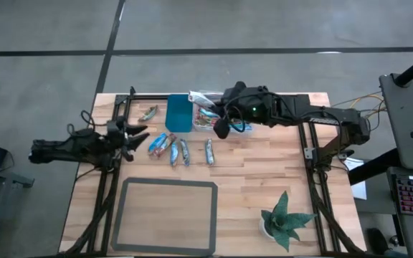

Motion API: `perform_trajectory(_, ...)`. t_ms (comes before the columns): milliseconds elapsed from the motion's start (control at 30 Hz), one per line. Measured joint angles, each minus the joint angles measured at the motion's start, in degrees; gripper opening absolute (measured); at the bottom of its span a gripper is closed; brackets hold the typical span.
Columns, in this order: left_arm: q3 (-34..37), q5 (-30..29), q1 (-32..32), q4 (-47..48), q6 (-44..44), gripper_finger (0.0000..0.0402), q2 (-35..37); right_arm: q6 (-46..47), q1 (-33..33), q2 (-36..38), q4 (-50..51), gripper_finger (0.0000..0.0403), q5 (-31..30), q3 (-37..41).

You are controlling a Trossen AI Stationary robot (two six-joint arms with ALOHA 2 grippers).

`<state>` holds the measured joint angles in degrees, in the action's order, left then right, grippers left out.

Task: Pick and place Granola Bars by type
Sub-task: Put the yellow granola bar into the blue bin

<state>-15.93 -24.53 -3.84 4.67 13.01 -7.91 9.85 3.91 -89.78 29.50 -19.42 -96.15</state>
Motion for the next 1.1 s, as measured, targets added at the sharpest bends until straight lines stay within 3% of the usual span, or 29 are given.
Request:
perform_trajectory(167,-12.1,-0.5,0.0,11.2,-3.1,0.0159,-4.4,-1.1,-0.6,-0.1,-10.2,0.0017,0.0,3.3)
perform_trajectory(300,-19.1,-1.6,0.0,14.9,-5.7,0.0159,-9.2,-2.6,-1.1,-0.6,-16.7,0.0017,0.2,4.8)
perform_trajectory(567,-28.5,-2.1,0.0,14.8,-6.9,0.0164,-19.8,-4.6,-1.3,-4.7,-25.5,0.0017,3.4,4.6)
perform_trajectory(867,-38.1,-2.3,0.0,14.6,-10.4,0.0235,-31.9,-5.6,-1.4,-6.9,-26.9,0.0017,4.1,4.0)
perform_trajectory(1100,-43.0,-2.1,0.0,12.4,-15.1,0.0242,-39.7,-5.5,-1.4,-6.8,-31.3,0.0017,7.8,3.9)
